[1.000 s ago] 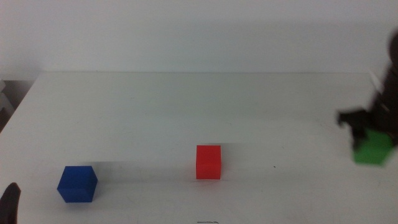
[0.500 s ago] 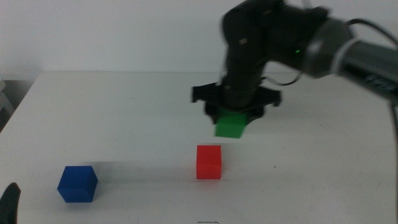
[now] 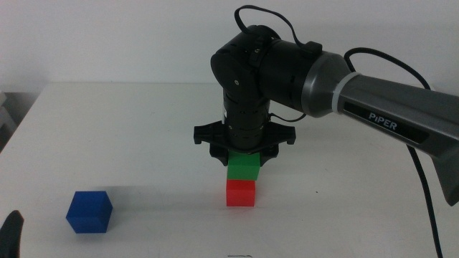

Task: Stack red cubes first, then green, then blue cubes in a specific spot.

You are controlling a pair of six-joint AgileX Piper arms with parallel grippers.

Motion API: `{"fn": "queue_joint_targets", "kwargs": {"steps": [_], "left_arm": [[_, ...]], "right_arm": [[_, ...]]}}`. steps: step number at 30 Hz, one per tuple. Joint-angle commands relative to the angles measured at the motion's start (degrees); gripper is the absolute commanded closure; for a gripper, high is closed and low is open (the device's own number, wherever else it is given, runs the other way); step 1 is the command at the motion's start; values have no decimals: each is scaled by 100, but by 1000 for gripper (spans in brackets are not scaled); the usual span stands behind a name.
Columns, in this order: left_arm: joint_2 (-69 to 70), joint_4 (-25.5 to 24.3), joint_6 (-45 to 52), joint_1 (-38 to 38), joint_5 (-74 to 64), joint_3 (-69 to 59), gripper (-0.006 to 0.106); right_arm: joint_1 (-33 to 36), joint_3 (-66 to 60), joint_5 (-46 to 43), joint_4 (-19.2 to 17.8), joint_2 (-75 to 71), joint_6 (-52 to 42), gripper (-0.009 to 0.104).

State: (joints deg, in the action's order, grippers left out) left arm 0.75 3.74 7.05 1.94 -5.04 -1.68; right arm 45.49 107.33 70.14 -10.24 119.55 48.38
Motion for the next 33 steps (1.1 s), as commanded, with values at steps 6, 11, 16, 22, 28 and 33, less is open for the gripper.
{"fn": "queue_joint_targets", "kwargs": {"steps": [6, 11, 16, 22, 28, 33], "left_arm": [[118, 44, -51, -8, 504, 15, 8], [118, 44, -51, -8, 504, 15, 8], [118, 44, -51, -8, 504, 15, 8], [118, 44, -51, -8, 504, 15, 8], [118, 44, -51, -8, 504, 15, 8], [118, 44, -51, -8, 504, 15, 8]], "right_arm": [[1, 190, 440, -211, -257, 12, 96], [-4, 190, 440, -258, -189, 12, 96], [-4, 190, 434, -215, -78, -54, 96], [-4, 190, 388, -182, -62, -53, 95], [-4, 190, 388, -36, -62, 55, 83], [-4, 190, 388, -36, -62, 69, 39]]}}
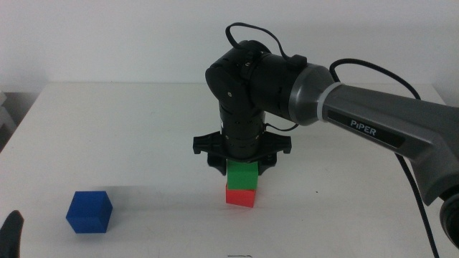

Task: Stack red cubes first, then green, then blue cubes in a specific spot.

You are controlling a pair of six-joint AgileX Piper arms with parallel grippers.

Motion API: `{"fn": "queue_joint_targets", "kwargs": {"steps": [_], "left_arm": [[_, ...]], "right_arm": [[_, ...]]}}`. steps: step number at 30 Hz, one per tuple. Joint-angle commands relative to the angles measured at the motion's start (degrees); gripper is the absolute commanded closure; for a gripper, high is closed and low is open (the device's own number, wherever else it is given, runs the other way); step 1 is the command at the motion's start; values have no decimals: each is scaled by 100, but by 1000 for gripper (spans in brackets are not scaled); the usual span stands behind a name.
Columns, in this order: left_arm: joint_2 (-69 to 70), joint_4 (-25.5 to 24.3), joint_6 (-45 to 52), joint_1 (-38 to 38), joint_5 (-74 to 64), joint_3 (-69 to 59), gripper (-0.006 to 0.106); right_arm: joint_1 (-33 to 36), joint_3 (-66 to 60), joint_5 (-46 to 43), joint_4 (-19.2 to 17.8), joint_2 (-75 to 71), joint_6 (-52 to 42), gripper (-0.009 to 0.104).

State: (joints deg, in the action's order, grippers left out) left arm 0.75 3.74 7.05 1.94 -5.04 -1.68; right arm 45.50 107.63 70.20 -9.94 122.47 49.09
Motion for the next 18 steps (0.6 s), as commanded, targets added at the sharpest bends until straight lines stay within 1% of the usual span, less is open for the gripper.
{"fn": "queue_joint_targets", "kwargs": {"steps": [1, 5, 8, 10, 18], "left_arm": [[118, 44, -51, -8, 504, 15, 8], [118, 44, -51, -8, 504, 15, 8], [118, 44, -51, -8, 504, 15, 8], [118, 44, -51, -8, 504, 15, 8], [118, 44, -51, -8, 504, 15, 8]], "right_arm": [[-5, 160, 382, -66, -354, -2, 34], [-5, 160, 402, -57, -354, -2, 14], [-5, 160, 432, 25, -419, -2, 3], [2, 160, 432, 39, -534, -2, 1], [72, 21, 436, -53, -1471, -16, 1]]}}
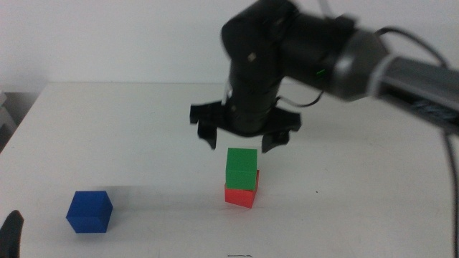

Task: Stack red cubes first, then green, then blue cubes in a specific spot.

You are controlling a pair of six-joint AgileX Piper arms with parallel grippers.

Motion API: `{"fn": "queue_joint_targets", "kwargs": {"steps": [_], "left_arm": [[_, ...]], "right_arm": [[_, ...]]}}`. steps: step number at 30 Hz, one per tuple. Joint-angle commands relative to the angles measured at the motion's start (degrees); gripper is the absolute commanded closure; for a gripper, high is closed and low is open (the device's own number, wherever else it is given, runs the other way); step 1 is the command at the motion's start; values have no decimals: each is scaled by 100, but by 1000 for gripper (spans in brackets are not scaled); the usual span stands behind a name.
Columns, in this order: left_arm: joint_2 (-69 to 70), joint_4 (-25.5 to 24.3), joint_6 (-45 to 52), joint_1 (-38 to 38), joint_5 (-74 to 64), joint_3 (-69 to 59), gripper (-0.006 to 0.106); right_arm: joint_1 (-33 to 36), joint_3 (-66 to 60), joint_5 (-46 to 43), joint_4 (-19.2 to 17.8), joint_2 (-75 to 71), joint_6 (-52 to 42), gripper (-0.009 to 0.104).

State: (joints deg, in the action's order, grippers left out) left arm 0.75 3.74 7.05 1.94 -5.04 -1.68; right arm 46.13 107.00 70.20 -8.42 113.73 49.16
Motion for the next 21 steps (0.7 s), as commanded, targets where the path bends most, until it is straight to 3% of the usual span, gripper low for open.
{"fn": "queue_joint_targets", "kwargs": {"steps": [1, 6, 12, 21], "left_arm": [[118, 44, -51, -8, 504, 15, 8], [118, 44, -51, -8, 504, 15, 8], [118, 44, -51, -8, 504, 15, 8], [118, 44, -51, -8, 504, 15, 8]], "right_arm": [[9, -28, 436, -253, -798, -29, 1], [-27, -1038, 416, -322, -2060, -568, 1], [-376, -2545, 45, -143, -4015, -2203, 1], [-580, -4347, -477, 703, -6437, -4714, 1]]}}
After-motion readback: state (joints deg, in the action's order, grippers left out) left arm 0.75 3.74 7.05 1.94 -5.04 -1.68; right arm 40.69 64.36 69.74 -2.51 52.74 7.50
